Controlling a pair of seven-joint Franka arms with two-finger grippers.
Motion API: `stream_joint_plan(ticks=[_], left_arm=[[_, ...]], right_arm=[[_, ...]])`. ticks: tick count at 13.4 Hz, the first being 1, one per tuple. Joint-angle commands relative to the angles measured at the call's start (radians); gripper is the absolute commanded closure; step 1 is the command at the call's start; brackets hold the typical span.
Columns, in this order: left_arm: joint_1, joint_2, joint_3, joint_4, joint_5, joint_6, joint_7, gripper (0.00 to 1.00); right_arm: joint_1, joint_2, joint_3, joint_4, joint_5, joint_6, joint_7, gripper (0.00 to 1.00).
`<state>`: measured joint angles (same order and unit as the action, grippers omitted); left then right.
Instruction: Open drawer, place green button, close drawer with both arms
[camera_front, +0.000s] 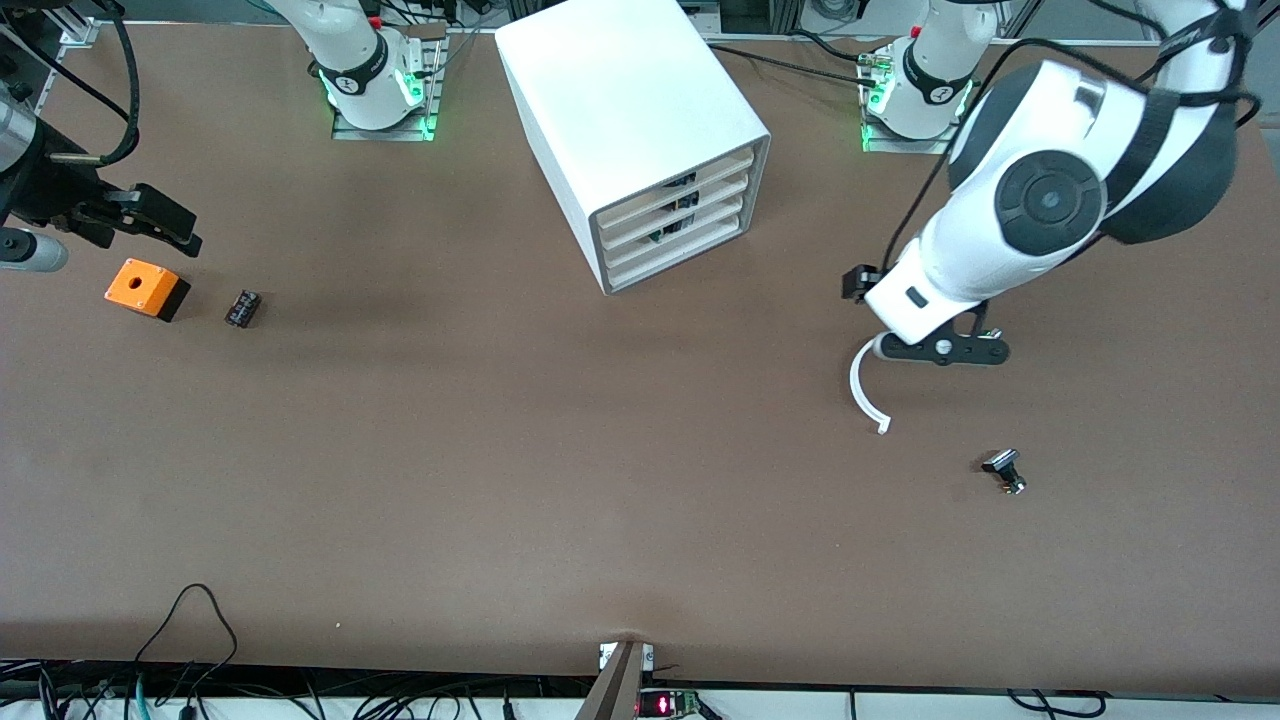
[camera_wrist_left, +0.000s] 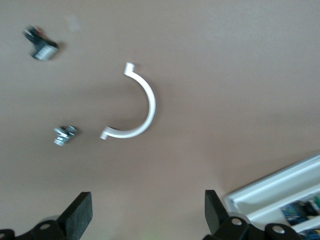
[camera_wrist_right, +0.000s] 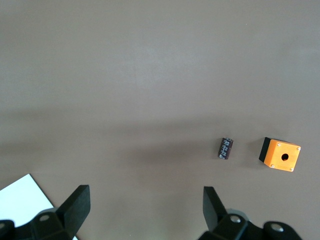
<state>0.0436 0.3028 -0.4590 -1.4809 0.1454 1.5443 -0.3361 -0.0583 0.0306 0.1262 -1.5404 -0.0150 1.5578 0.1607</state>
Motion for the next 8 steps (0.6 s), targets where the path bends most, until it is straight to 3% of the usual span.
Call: stream_joint_plan(ticks=[1, 2, 4, 8], left_arm=[[0.019, -0.086, -0.007, 0.011, 0.042, -0.024, 0.049, 0.01], [0.039, -0.096, -0.009, 0.02, 0.037, -0.024, 0.051, 0.01], [0.047, -0.172, 0.057, -0.008, 0.014, 0.017, 0.136, 0.01], [-0.065, -0.335, 0.357, -0.197, -0.084, 0.082, 0.408, 0.01]], right_arm=[[-0.008, 0.006, 0.013, 0.026, -0.006, -0.018, -0.016, 0.0], [-0.006, 0.006, 0.013, 0.028, -0.006, -0.016, -0.016, 0.0], [-0.003, 0.006, 0.018, 0.028, -0.013, -0.016, -0.032, 0.0], [-0.002, 0.005, 0.02, 0.028, -0.026, -0.015, -0.036, 0.0]])
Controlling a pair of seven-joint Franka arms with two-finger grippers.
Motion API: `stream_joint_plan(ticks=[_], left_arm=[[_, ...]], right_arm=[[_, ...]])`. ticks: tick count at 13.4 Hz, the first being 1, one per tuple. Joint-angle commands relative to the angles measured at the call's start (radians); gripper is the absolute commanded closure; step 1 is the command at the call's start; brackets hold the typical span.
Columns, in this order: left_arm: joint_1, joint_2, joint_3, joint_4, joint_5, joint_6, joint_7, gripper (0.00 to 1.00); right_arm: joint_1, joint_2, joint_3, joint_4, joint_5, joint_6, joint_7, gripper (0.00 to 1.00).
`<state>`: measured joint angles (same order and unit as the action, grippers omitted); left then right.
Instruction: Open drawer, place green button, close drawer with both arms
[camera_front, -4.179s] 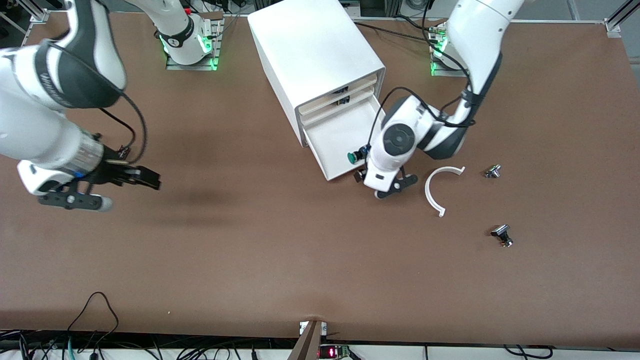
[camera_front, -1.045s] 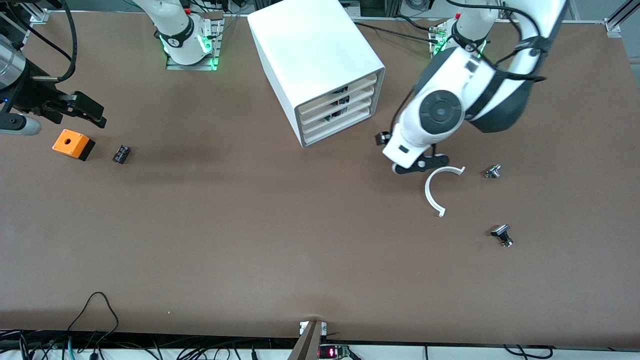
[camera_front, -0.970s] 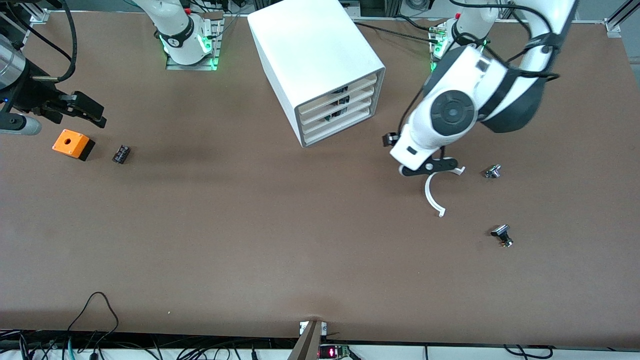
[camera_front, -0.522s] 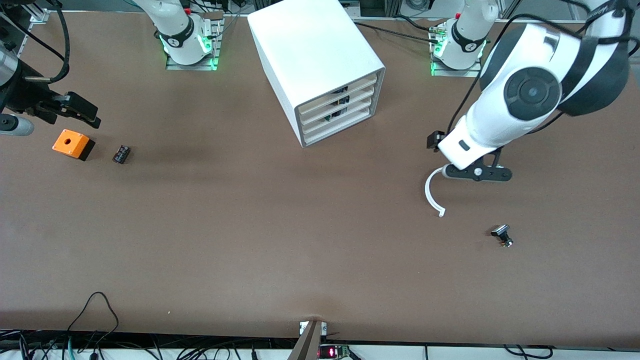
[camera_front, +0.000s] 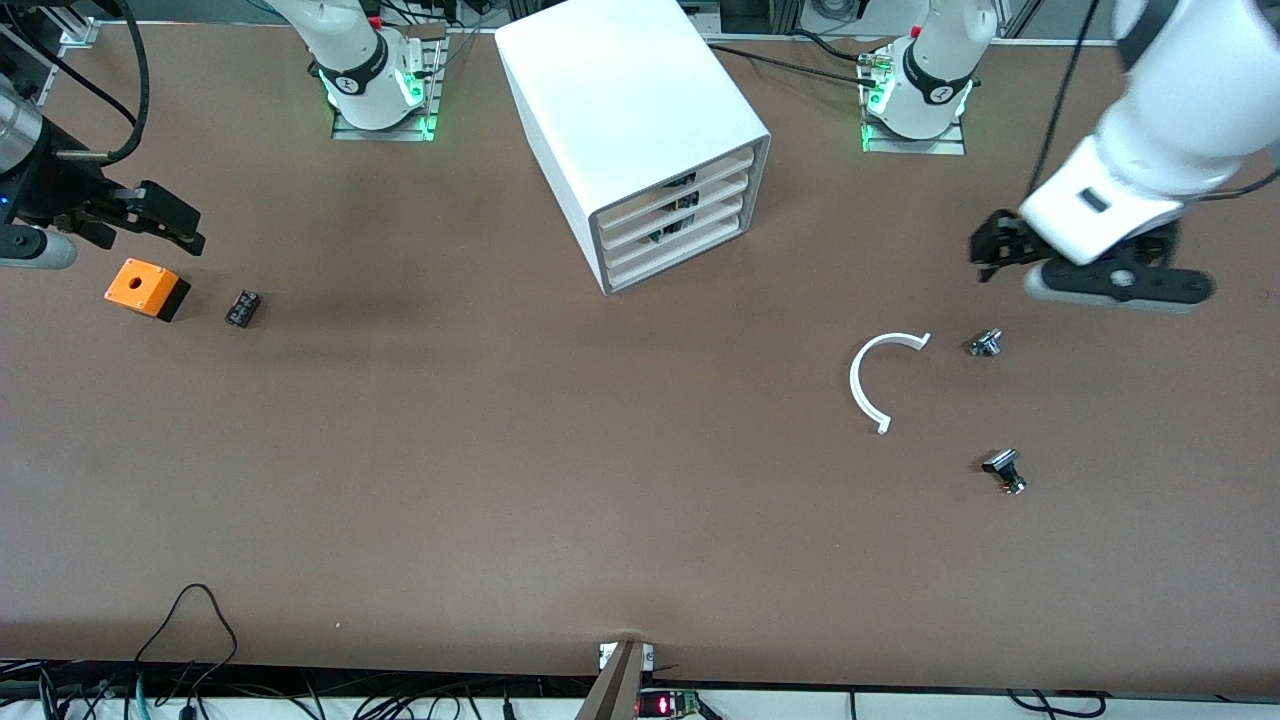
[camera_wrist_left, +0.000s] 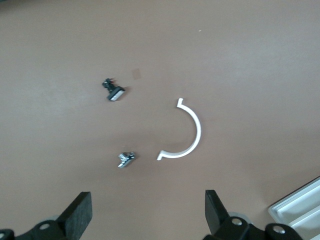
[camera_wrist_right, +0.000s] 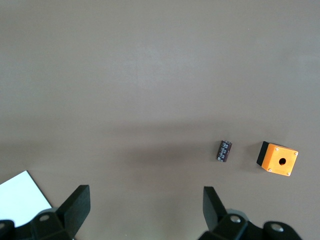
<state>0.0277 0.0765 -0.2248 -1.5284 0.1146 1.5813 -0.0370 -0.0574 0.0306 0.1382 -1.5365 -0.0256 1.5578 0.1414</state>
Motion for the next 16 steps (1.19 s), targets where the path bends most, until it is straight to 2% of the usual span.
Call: stream_joint_plan(ticks=[1, 2, 5, 7, 8, 10, 16], left_arm=[[-0.055, -0.124, 0.165, -0.183, -0.085, 0.045, 0.164, 0.01], [-0.061, -0.118, 0.179, -0.187, -0.076, 0.054, 0.19, 0.01], [-0.066, -0.115, 0.211, -0.22, -0.089, 0.202, 0.108, 0.01], [-0.066, -0.118, 0.238, -0.217, -0.111, 0.181, 0.109, 0.01], [-0.066, -0.122, 0.24, -0.21, -0.149, 0.127, 0.105, 0.01], [-0.06, -0.11, 0.228, -0.161, -0.145, 0.048, 0.101, 0.01], [-0.061, -0.101, 0.226, -0.148, -0.141, 0.051, 0.092, 0.0]], right_arm=[[-0.002, 0.003, 0.008, 0.024, -0.017, -0.013, -0.017, 0.0], [-0.002, 0.002, 0.008, 0.024, -0.025, -0.013, -0.019, 0.0], [-0.002, 0.0, 0.008, 0.022, -0.033, -0.013, -0.017, 0.0], [-0.002, -0.001, 0.008, 0.022, -0.034, -0.015, -0.017, 0.0], [-0.002, -0.001, 0.008, 0.021, -0.034, -0.015, -0.017, 0.0], [-0.002, -0.003, 0.008, 0.021, -0.034, -0.015, -0.016, 0.0], [-0.002, -0.003, 0.008, 0.024, -0.031, -0.019, -0.02, 0.0]])
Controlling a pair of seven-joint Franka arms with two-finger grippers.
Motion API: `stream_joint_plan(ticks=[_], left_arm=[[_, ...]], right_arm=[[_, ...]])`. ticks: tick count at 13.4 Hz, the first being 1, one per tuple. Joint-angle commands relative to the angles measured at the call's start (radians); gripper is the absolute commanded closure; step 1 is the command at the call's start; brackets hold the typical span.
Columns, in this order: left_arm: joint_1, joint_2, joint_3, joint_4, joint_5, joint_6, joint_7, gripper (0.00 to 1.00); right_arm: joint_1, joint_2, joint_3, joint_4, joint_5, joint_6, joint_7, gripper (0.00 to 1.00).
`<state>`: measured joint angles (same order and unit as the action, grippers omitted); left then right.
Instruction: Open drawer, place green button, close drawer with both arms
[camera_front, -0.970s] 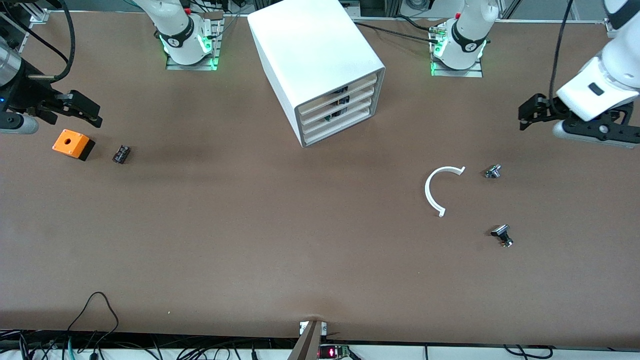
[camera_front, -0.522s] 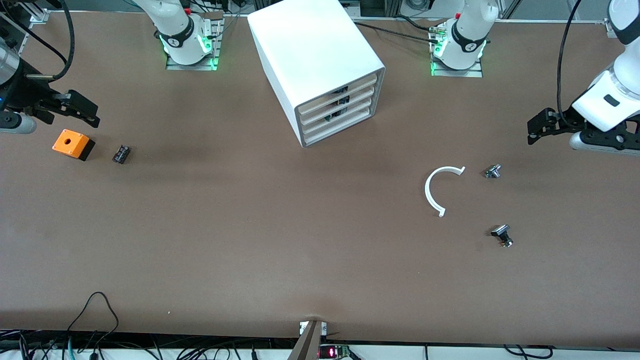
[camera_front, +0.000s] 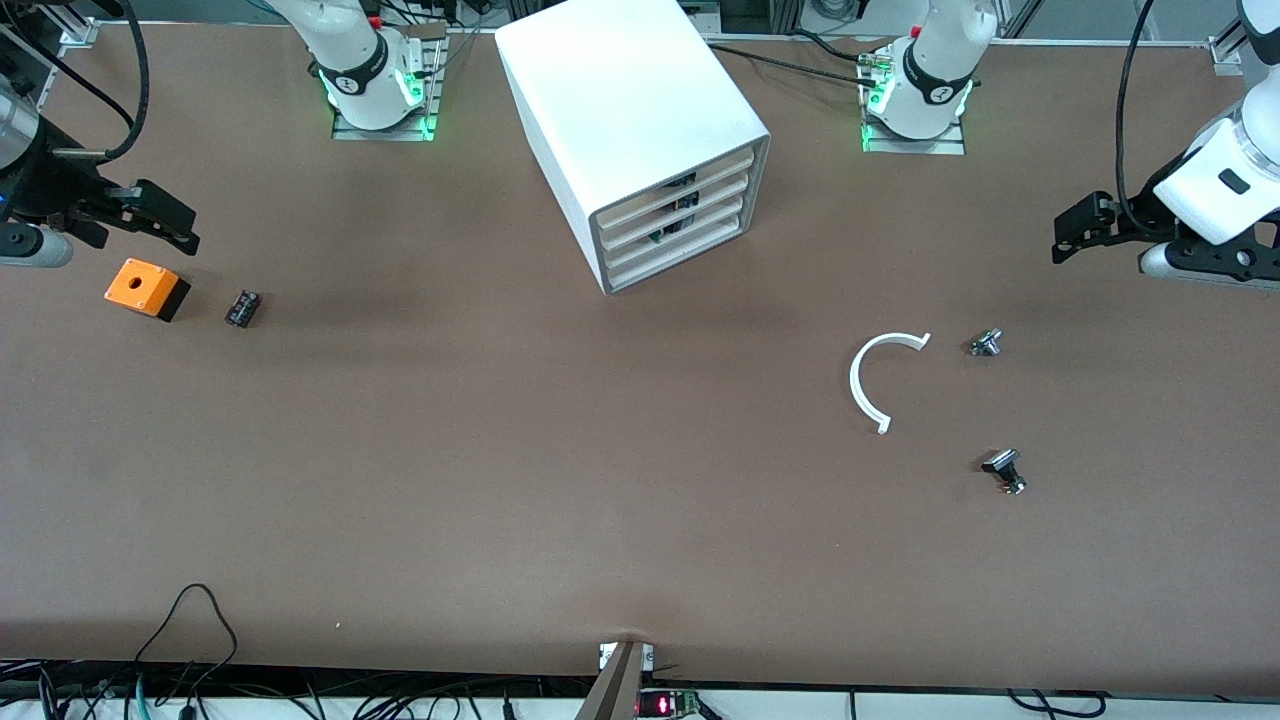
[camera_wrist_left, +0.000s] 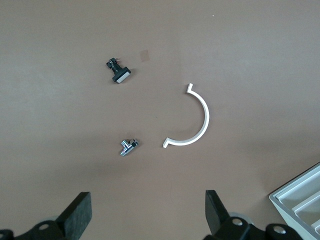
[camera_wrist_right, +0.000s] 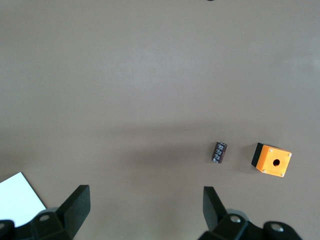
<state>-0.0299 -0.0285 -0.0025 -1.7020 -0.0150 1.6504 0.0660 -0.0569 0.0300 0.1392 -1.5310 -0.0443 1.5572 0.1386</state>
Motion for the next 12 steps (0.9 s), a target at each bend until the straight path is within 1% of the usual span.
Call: stream_joint_plan(ticks=[1, 6, 8, 12], left_arm=[[-0.004, 0.006, 0.004, 0.025, -0.011, -0.023, -0.011, 0.01], [0.004, 0.006, 0.004, 0.024, -0.011, -0.033, -0.017, 0.01], [0.002, 0.002, 0.004, 0.025, -0.013, -0.079, -0.018, 0.0], [0.001, 0.004, -0.002, 0.027, -0.014, -0.081, -0.02, 0.0]], right_arm=[[-0.003, -0.002, 0.005, 0.019, -0.006, -0.017, -0.02, 0.0], [-0.004, -0.004, 0.002, 0.029, -0.002, -0.023, -0.06, 0.0], [-0.004, -0.004, 0.003, 0.028, -0.002, -0.025, -0.059, 0.0], [-0.004, -0.013, 0.004, 0.029, 0.001, -0.023, -0.056, 0.0]])
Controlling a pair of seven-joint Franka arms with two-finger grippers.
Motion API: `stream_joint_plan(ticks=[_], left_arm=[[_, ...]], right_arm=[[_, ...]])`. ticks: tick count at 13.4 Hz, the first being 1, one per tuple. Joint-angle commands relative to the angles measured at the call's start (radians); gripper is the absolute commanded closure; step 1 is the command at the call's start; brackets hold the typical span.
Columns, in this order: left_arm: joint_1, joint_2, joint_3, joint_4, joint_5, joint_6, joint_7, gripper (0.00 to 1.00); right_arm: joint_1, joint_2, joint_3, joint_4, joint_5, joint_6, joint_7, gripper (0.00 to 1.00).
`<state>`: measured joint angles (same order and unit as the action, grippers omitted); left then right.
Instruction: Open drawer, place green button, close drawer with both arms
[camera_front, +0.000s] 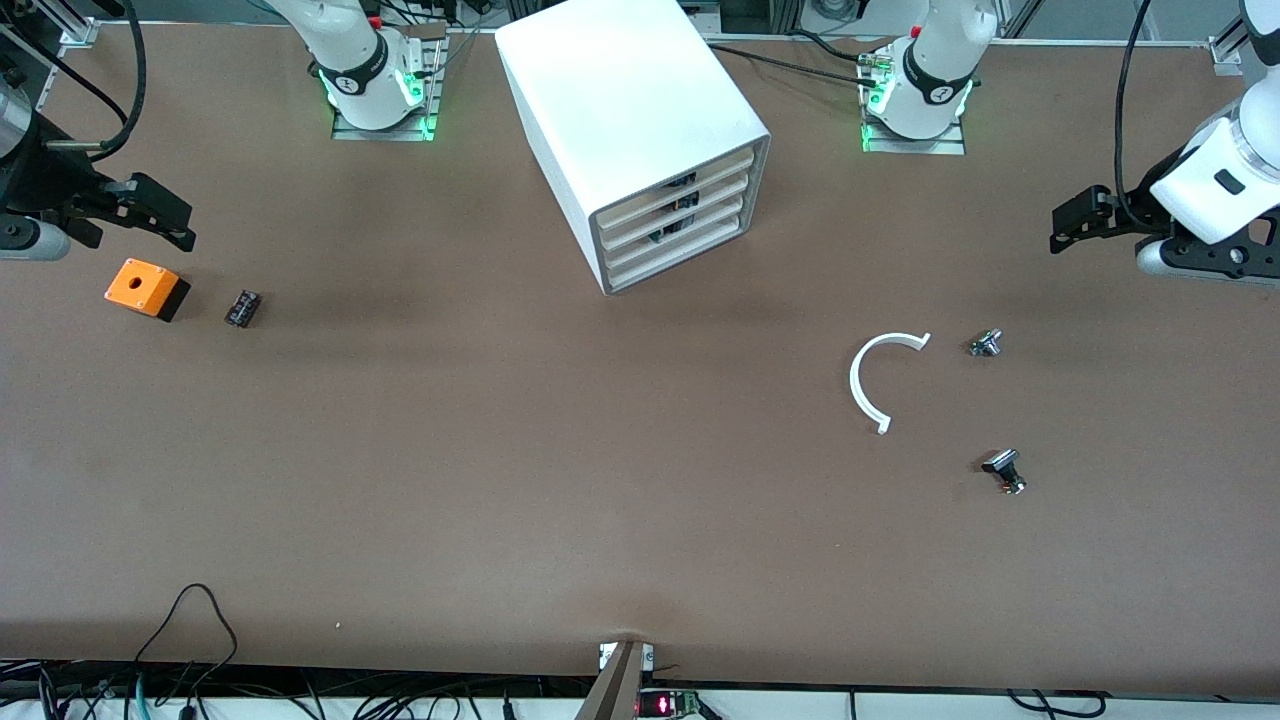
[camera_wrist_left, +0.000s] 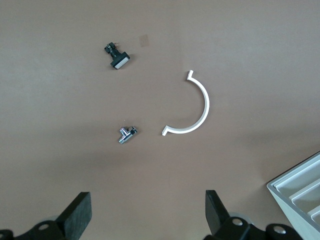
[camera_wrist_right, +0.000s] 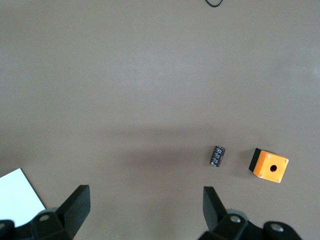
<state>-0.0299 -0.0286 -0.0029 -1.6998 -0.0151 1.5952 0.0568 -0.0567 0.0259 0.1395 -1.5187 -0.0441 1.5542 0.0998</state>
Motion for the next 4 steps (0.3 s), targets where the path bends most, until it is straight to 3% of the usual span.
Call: stream_joint_plan(ticks=[1, 4], left_arm=[[0.001, 0.003, -0.002, 0.025, -0.013, -0.024, -0.012, 0.01], [-0.002, 0.002, -0.003, 0.025, -0.011, -0.026, -0.017, 0.01]], right_arm=[[-0.003, -0.007, 0.0, 0.017, 0.001, -0.02, -0.015, 0.0], [-0.003, -0.012, 0.005, 0.026, 0.001, -0.022, -0.008, 0.0]])
